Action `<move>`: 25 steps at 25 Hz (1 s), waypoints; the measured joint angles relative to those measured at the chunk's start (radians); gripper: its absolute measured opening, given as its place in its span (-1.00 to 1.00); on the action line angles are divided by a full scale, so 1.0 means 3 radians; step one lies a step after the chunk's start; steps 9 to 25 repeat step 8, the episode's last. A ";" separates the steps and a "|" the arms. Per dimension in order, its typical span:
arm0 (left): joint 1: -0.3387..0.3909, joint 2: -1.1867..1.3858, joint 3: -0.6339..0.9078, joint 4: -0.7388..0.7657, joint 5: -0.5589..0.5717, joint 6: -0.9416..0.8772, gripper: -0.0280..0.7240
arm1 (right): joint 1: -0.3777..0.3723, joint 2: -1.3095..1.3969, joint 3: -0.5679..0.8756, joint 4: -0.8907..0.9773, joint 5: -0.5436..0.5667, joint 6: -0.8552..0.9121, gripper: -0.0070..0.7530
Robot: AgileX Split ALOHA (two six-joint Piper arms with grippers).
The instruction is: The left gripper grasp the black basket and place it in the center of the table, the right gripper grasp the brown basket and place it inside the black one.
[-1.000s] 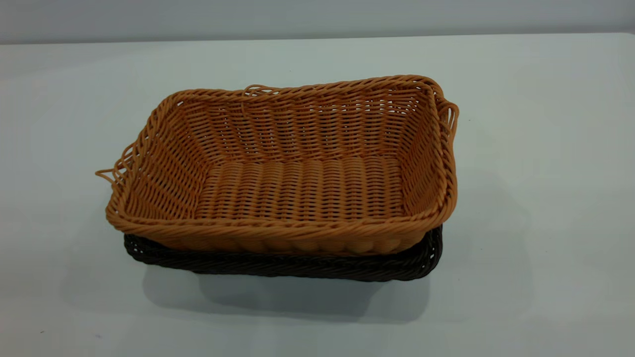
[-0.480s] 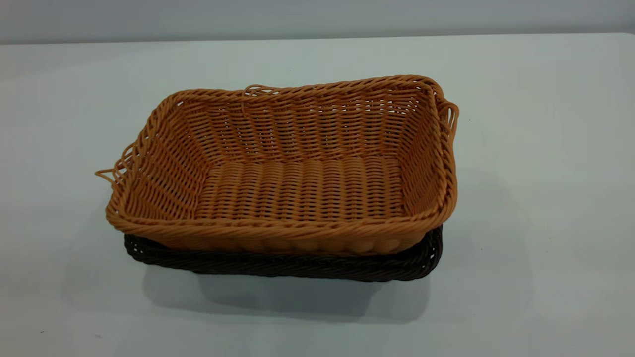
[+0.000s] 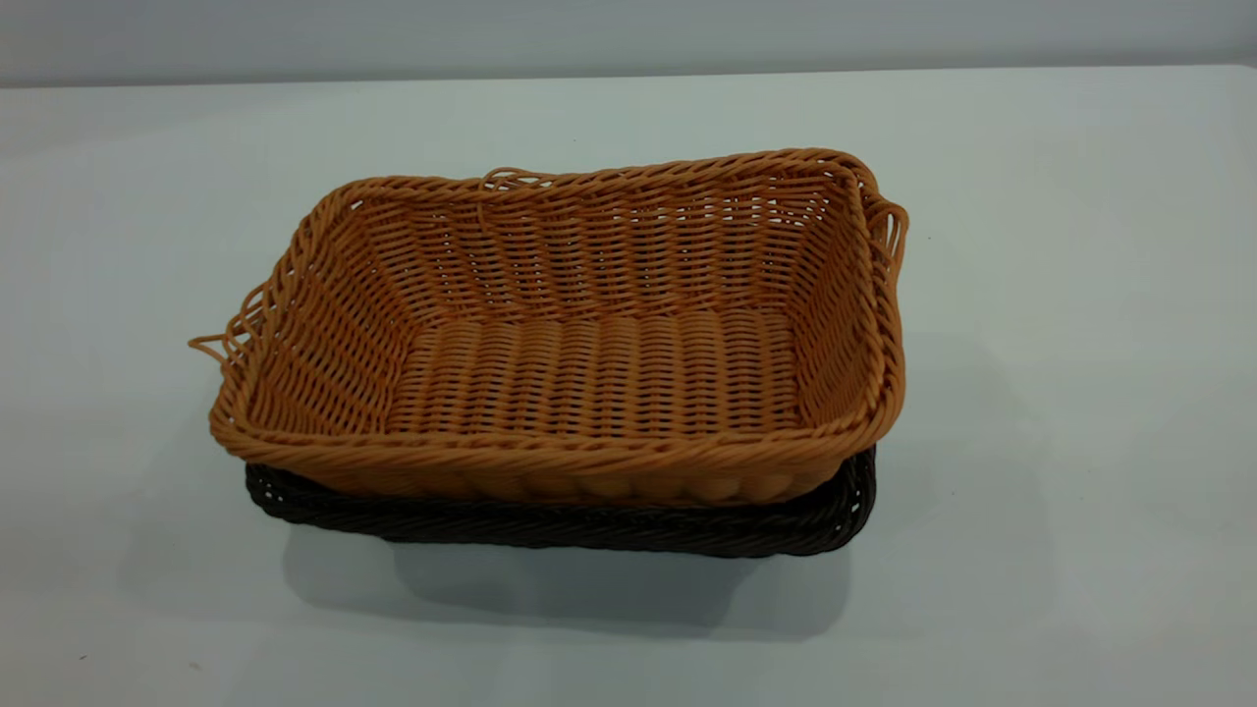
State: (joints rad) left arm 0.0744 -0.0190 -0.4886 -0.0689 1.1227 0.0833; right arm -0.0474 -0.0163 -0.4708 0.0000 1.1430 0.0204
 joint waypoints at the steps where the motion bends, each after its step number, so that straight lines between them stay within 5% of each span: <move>1: 0.0000 0.0000 0.0000 0.0000 0.0000 0.0000 0.57 | 0.0000 0.0000 0.0000 0.0000 0.0000 -0.0004 0.55; 25: 0.0000 0.0000 0.0000 0.0000 0.0000 0.0000 0.57 | 0.0000 0.0000 0.0000 0.0000 0.0000 -0.0012 0.55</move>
